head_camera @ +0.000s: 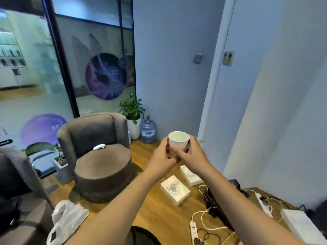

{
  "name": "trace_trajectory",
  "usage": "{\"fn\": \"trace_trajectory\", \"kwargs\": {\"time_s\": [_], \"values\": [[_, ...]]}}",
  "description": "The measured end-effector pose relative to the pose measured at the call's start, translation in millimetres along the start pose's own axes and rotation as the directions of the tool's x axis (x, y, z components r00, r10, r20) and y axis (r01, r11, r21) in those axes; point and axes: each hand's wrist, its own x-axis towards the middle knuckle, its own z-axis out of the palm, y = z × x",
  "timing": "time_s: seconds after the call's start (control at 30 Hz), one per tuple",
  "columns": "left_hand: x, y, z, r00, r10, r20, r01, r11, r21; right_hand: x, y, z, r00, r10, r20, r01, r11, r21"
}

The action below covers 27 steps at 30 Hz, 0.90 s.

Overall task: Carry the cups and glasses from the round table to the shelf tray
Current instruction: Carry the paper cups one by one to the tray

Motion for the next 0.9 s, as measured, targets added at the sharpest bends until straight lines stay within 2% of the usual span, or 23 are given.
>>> {"fn": "trace_trajectory", "kwargs": {"time_s": [0.23,0.6,0.9], "values": [[9,56,7,0.994,0.097,0.047,-0.099,0.994,0.036,-4,-33,-45,0.996,-0.029,-0.083,0.027,0.999,-0.025],[0,97,56,0.974,0.162,0.159,-0.167,0.986,0.018,-41,-30,-105,0.98,0.04,-0.194,-0.05,0.998,-0.047],[-47,171,145,0.901,0.32,0.292,-0.316,0.947,-0.062,-141,-40,-213,0.931,0.031,-0.365,-0.076,0.991,-0.11]]}}
